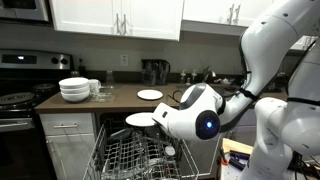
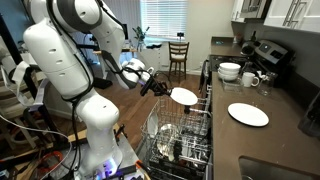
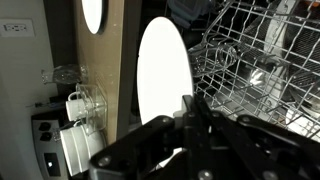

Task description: Take the top white plate and put it in the dishwasher

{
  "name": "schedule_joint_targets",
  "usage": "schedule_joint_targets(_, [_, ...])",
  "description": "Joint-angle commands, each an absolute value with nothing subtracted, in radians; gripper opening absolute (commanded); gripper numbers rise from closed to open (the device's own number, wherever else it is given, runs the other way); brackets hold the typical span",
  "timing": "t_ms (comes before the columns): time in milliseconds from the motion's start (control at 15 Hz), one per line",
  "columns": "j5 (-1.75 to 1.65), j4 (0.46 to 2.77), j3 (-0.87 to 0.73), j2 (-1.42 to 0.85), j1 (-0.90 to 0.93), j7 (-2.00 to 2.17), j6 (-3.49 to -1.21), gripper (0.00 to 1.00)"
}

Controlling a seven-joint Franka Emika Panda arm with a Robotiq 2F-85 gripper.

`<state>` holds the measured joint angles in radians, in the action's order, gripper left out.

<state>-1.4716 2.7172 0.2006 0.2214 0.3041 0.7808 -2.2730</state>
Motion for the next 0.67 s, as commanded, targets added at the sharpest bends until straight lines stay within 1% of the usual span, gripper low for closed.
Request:
schedule_joint_targets(0, [-1.397, 2.747, 0.184, 0.322, 0.294, 0.655, -2.330, 0.02])
schedule_joint_targets(67, [-1.432, 2.720, 0.202, 0.245, 0.292, 0.732, -2.298, 0.04])
schedule_joint_targets(400, [-1.411, 2.734, 0.195, 0.281, 0.291, 0.700, -2.321, 0.04])
schedule_joint_targets(467, [-1.411, 2.735, 0.195, 0.281, 0.291, 0.700, -2.321, 0.01])
schedule_joint_targets(600, [-1.387, 2.739, 0.189, 0.276, 0.299, 0.677, -2.366, 0.01])
